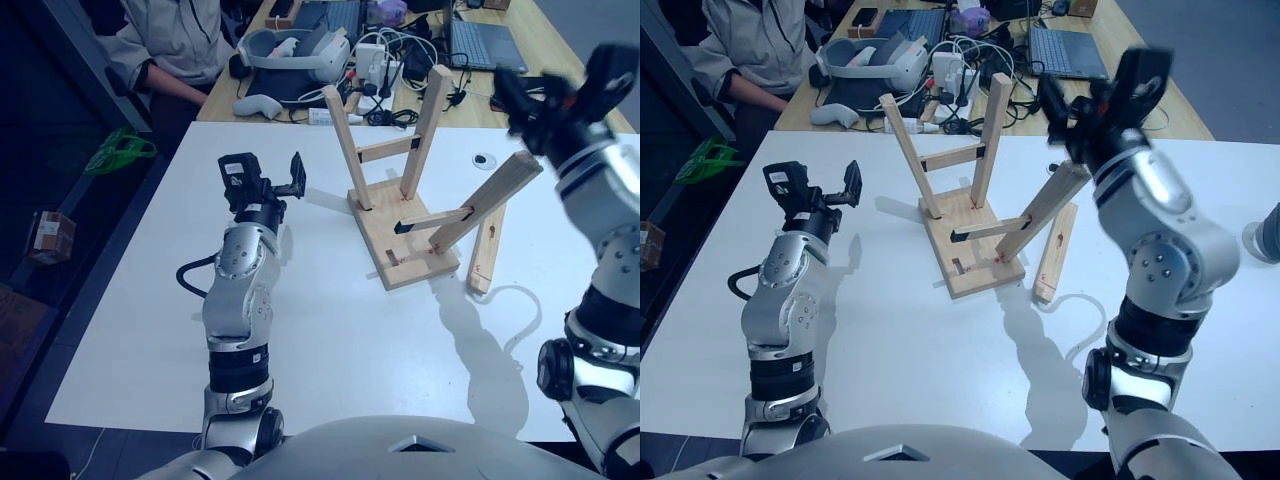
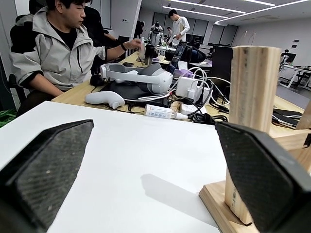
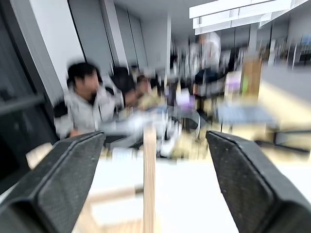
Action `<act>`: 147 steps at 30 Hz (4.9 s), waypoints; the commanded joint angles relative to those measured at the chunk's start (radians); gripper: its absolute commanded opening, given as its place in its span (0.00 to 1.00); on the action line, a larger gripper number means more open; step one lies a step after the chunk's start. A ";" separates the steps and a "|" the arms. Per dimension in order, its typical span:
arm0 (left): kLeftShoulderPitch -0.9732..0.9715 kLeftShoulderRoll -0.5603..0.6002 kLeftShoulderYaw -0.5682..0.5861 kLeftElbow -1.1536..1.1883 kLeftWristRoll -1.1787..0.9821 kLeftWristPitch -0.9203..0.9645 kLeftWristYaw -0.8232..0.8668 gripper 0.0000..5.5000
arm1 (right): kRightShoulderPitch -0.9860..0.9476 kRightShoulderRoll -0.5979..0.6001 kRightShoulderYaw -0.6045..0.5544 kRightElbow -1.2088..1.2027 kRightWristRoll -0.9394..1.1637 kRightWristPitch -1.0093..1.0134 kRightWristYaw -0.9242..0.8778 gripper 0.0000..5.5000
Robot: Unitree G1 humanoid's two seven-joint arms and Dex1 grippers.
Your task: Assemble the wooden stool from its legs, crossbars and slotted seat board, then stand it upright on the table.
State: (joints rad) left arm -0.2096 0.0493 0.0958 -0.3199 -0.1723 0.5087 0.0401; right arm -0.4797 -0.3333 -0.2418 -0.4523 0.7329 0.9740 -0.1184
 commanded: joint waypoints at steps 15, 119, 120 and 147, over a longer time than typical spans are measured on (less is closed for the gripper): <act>-0.043 0.010 0.001 -0.001 0.001 0.035 -0.016 0.84 | -0.120 0.140 -0.096 0.040 -0.018 -0.137 -0.083 0.70; -0.679 0.088 0.301 0.067 -0.921 0.537 0.021 0.84 | -0.061 0.100 0.324 0.013 -0.457 -0.465 0.499 0.37; -0.680 0.092 0.299 0.070 -0.927 0.534 0.026 0.84 | -0.054 0.099 0.331 0.006 -0.452 -0.462 0.510 0.37; -0.625 0.324 0.237 0.104 -1.078 0.547 -0.084 0.25 | 0.021 -0.069 0.372 -0.029 -0.431 -0.502 0.699 0.37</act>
State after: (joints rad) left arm -0.8316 0.3525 0.3376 -0.2132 -1.2412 1.0467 -0.0418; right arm -0.4626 -0.3840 0.1242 -0.4811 0.3170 0.4912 0.5686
